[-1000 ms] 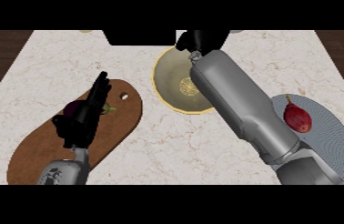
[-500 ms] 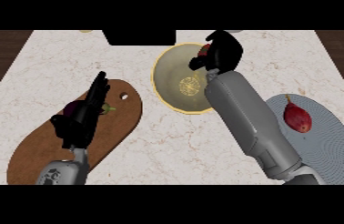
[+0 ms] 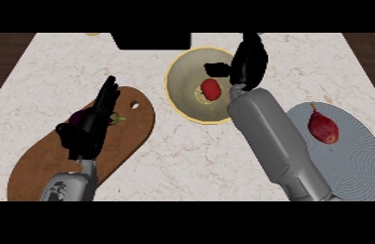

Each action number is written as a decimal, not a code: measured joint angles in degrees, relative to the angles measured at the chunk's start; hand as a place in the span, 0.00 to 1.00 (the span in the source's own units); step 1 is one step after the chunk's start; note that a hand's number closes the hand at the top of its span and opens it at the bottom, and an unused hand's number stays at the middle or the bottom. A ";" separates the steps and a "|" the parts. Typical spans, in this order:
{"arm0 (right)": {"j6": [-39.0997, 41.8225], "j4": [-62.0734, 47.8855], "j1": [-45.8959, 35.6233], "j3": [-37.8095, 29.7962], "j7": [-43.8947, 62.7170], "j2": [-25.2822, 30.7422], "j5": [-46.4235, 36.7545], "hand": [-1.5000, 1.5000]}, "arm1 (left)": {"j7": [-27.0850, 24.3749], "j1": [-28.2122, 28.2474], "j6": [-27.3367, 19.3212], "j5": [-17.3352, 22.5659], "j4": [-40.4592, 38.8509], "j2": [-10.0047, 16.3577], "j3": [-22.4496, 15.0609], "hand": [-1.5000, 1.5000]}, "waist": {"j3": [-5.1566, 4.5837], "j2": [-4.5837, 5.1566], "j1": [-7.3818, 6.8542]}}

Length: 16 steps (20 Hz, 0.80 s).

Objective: Pick the tomato from the placemat and place it in the bowl

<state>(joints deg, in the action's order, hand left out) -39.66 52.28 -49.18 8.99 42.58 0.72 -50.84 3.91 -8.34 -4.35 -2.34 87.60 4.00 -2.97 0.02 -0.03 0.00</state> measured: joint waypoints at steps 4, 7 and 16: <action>-3.06 5.18 1.21 -0.68 0.24 -0.02 -1.82 0.00 | 0.74 -0.80 -0.02 0.16 0.05 0.07 0.50 0.50 | -0.01 -0.09 0.16; -2.75 12.07 3.99 -1.07 1.75 -0.05 -1.64 0.00 | 1.51 -0.50 -0.31 -0.05 0.54 -0.14 0.40 0.50 | -0.02 -0.21 0.40; -0.23 38.74 20.85 1.33 3.81 0.21 1.66 0.00 | 1.23 1.12 0.01 -0.37 1.77 -0.25 0.12 0.50 | -0.01 -0.31 0.77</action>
<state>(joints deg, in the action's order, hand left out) -39.89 91.02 -28.34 10.32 46.38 0.93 -49.18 5.14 -7.23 -4.34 -2.71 89.37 3.76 -2.85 0.00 -0.34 0.77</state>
